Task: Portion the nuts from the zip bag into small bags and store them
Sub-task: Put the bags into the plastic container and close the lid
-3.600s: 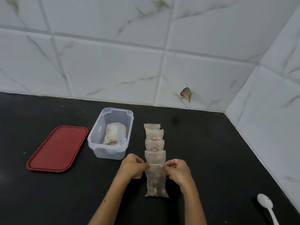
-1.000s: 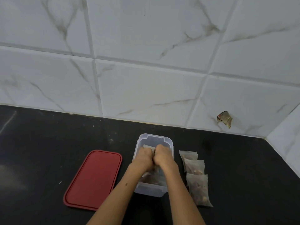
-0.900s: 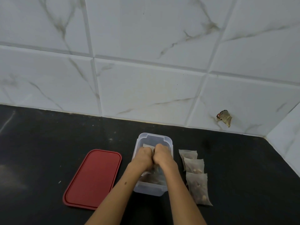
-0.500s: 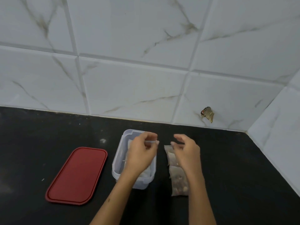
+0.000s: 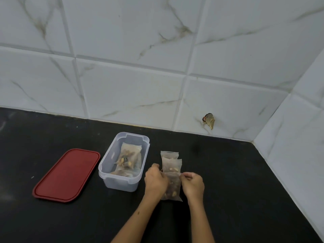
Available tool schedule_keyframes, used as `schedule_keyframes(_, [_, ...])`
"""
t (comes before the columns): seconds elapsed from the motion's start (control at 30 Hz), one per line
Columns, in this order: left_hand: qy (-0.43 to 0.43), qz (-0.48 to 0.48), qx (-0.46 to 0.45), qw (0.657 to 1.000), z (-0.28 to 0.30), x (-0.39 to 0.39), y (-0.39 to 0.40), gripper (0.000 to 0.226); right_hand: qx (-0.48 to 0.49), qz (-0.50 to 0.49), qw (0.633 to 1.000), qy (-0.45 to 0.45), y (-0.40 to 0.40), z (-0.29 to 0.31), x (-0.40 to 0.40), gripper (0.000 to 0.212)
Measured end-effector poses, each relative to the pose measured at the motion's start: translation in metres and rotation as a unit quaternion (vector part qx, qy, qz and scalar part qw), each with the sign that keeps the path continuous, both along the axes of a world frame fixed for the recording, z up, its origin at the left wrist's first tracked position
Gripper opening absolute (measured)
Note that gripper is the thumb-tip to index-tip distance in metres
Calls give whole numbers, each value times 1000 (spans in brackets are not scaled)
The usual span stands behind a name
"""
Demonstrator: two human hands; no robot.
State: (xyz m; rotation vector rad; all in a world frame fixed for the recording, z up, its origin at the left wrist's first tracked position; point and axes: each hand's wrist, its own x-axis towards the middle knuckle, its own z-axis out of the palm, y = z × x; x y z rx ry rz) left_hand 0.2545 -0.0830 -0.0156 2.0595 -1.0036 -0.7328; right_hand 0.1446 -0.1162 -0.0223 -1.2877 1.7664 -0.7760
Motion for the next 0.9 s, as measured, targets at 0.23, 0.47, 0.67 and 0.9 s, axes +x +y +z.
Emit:
schedule_keyframes(0.23, [19, 10, 10, 1000, -10, 4, 3, 11, -13, 64, 997, -51, -4, -7, -13, 5])
schedule_keyframes(0.47, [107, 5, -135, 985, -16, 10, -3, 7, -13, 123, 967, -224, -18, 13, -26, 7])
schedule_keyframes(0.67, [112, 27, -126, 985, -18, 11, -30, 5, -10, 141, 974, -175, -46, 15, -21, 7])
schedule_keyframes(0.9, [82, 71, -86, 990, -24, 8, -47, 5, -24, 76, 991, -111, -59, -4, -4, 7])
